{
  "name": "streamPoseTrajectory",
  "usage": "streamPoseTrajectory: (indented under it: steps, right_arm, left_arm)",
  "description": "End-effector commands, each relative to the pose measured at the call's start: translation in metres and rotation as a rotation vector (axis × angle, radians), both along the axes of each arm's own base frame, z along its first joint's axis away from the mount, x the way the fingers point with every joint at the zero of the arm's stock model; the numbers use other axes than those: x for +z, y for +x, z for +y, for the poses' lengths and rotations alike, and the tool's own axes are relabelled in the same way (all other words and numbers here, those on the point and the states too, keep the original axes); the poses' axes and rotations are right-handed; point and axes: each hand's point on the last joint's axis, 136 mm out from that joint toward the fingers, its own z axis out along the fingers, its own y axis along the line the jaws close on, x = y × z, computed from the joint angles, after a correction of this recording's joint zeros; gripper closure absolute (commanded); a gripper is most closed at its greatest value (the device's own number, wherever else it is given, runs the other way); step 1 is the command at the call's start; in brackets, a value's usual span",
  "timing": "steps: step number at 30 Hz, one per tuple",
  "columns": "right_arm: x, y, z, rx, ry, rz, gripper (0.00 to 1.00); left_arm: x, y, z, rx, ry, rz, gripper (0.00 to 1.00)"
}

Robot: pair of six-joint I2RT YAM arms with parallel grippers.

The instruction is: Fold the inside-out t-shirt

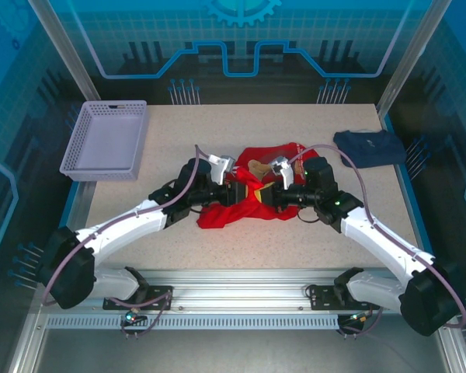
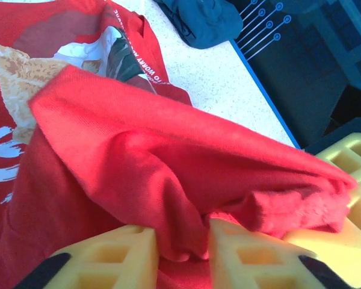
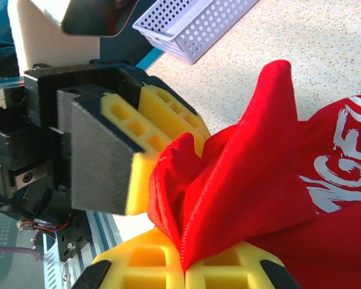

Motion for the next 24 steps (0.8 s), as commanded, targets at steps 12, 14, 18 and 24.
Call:
streamPoseTrajectory:
  steps: [12,14,18,24]
  right_arm:
    - [-0.025,0.037,-0.083,-0.448,-0.372,-0.023,0.84]
    - [-0.021,0.036,-0.081,-0.435,-0.361,-0.039,0.79]
    - [-0.001,0.022,-0.059,-0.293,-0.285,-0.150,0.64]
    - [0.019,-0.005,-0.034,-0.146,-0.250,-0.315,0.55]
  left_arm:
    - [0.118,-0.023,0.028,-0.068,-0.419,-0.139,1.00]
    - [0.121,-0.027,0.031,-0.065,-0.409,-0.134,1.00]
    - [0.112,-0.028,0.035,-0.046,-0.367,-0.123,1.00]
    - [0.109,-0.027,0.033,-0.055,-0.354,-0.111,1.00]
